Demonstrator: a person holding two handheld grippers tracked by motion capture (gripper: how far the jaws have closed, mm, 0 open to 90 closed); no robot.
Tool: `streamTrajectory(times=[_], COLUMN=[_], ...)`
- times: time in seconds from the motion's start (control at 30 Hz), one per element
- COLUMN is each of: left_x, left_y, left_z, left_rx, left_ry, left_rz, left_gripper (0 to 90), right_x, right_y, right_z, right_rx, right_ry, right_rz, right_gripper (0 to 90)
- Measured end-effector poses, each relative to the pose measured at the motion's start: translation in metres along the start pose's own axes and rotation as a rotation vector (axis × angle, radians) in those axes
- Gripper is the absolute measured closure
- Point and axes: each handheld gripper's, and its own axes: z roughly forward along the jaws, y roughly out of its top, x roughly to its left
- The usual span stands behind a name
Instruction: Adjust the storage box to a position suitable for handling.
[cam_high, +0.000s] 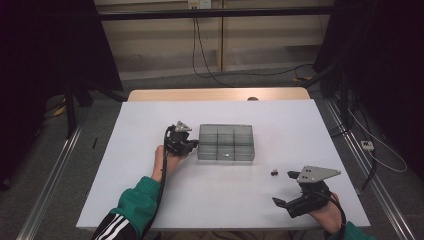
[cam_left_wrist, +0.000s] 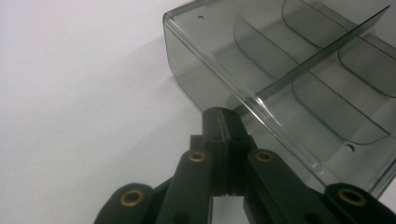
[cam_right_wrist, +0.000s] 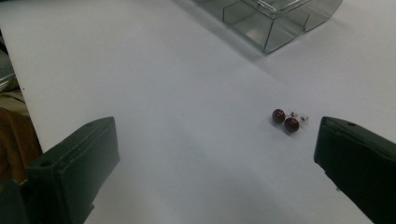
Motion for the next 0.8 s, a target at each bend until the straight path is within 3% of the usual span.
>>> streamTrajectory(times=[0.33,0.6,0.63,0.73,0.77,0.8], left_x=[-0.008,-0.012,-0.015,-0.014,-0.014,-0.014], left_y=[0.001,0.000,-0.001,-0.002,-0.004,-0.004], left_z=[0.002,-0.001,-0.004,-0.009,-0.016,-0.016], left_rx=[0.022,0.031,0.037,0.040,0.041,0.041], left_ry=[-0.022,-0.014,0.010,0.009,0.038,0.038], left_rz=[0.025,0.046,0.055,0.051,0.054,0.054], left_gripper=[90.0,90.0,85.7,71.2,65.8,64.1], right_x=[0.000,0.000,0.001,0.001,0.000,0.000], right_y=[0.000,0.000,0.000,0.000,0.000,0.000], right_z=[0.000,0.000,0.000,0.000,-0.001,-0.001], right_rx=[0.000,0.003,0.004,0.002,0.001,0.001], right_ry=[0.002,0.002,0.002,0.002,0.000,0.000], right_rz=[0.002,-0.001,-0.002,-0.002,-0.001,-0.001], right_gripper=[0.0,0.0,0.0,0.0,0.0,0.0])
